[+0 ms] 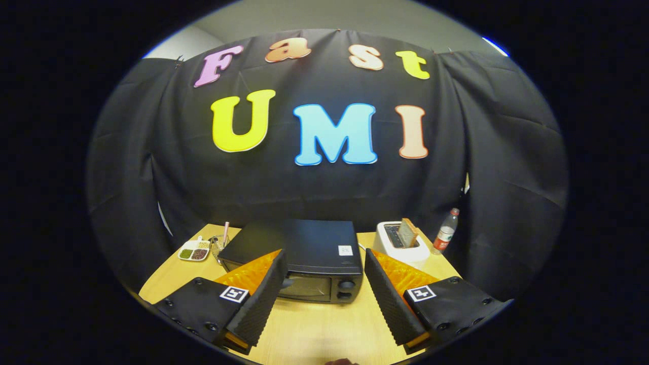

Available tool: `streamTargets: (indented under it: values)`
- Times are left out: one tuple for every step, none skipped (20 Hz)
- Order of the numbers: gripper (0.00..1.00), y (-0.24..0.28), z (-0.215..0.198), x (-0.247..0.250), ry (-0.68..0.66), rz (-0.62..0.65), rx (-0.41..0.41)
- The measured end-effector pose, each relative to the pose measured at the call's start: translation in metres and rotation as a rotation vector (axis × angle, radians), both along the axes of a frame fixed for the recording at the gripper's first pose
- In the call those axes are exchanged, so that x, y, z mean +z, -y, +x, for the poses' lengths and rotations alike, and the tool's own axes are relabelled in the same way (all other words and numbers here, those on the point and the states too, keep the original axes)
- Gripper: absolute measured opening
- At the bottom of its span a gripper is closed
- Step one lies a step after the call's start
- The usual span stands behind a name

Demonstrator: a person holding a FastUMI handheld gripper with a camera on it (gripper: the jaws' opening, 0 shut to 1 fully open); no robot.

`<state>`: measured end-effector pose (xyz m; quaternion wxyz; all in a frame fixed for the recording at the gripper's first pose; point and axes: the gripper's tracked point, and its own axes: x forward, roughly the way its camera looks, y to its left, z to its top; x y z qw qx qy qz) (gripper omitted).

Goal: Open the toaster oven, put the food inside, and close the toaster oven door.

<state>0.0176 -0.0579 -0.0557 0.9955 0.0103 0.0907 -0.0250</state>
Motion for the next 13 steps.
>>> streamTargets:
  values:
    - [0.98, 0.015, -0.009, 0.001, 0.013, 0.017, -0.023]
    - [0.98, 0.03, -0.017, 0.0, 0.023, 0.027, -0.048]
    - [0.98, 0.043, -0.024, -0.003, 0.025, 0.03, -0.071]
    - [0.98, 0.052, -0.031, -0.005, 0.025, 0.035, -0.086]
    - [0.98, 0.058, -0.035, -0.007, 0.027, 0.04, -0.095]
    - [0.98, 0.063, -0.039, -0.007, 0.031, 0.041, -0.102]
    - [0.98, 0.069, -0.042, -0.008, 0.03, 0.04, -0.108]
    - [0.98, 0.071, -0.045, -0.008, 0.031, 0.037, -0.107]
    - [0.98, 0.071, -0.047, -0.008, 0.031, 0.035, -0.102]
    - [0.98, 0.071, -0.049, -0.008, 0.03, 0.032, -0.097]
    - [0.98, 0.071, -0.05, -0.01, 0.029, 0.03, -0.091]
    - [0.98, 0.07, -0.051, -0.009, 0.025, 0.031, -0.086]
    - [0.98, 0.069, -0.051, -0.008, 0.027, 0.032, -0.08]
